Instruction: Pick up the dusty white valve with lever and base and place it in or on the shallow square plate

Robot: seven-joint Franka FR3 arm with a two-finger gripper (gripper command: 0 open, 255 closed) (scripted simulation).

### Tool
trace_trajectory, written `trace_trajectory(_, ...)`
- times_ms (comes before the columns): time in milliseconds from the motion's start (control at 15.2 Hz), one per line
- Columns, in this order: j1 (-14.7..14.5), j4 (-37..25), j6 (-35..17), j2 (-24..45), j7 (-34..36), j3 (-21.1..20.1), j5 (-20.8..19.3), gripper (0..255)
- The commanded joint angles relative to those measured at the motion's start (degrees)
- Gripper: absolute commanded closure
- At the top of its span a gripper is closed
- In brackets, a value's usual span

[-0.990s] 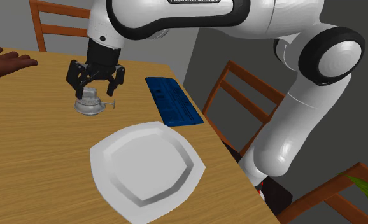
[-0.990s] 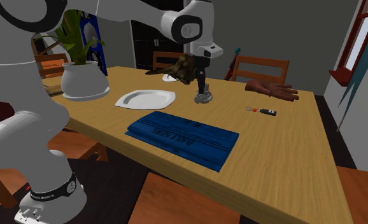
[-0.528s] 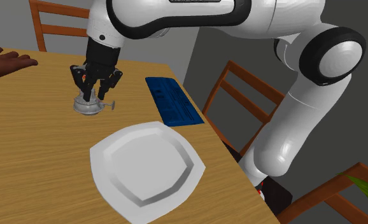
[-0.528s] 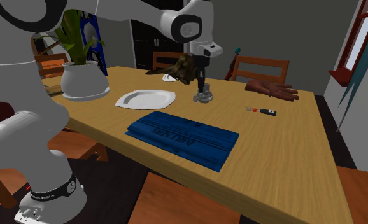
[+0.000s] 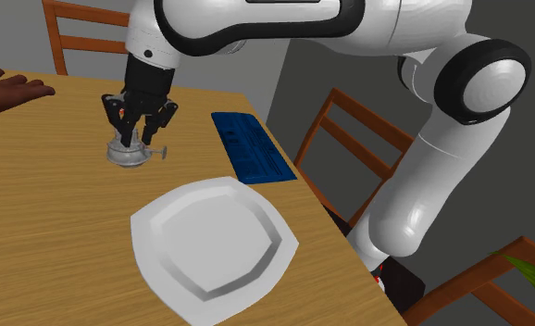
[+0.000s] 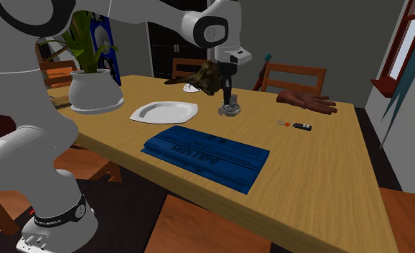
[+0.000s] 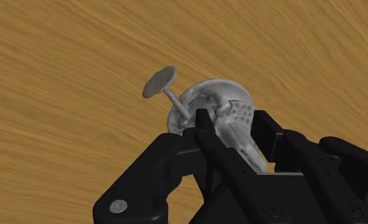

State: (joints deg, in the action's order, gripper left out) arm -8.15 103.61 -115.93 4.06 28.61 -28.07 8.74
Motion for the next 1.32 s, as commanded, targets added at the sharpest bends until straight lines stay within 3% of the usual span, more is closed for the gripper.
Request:
trace_trajectory(0, 0.07, -0.15, 0.68, -0.09, 0.12, 0.06, 0.02, 255)
trace_trajectory(264, 0.05, -1.66, 2.20, -0.26, 0.41, 0.04, -0.02, 255)
trace_trajectory(330, 0.05, -1.66, 2.20, -0.26, 0.41, 0.04, -0.02, 0)
trace_trajectory(462, -1.64, -24.59, 21.91, 15.01, -4.06, -0.43, -3.69, 0)
trace_trajectory(528, -3.27, -34.08, 29.04, 21.14, -4.95, -0.61, -5.39, 0)
trace_trajectory(990, -2.82, -25.92, 22.76, 19.13, -5.60, -0.54, -4.49, 0)
trace_trajectory(1254, -2.80, -25.32, 22.27, 19.02, -5.64, -0.55, -4.44, 0)
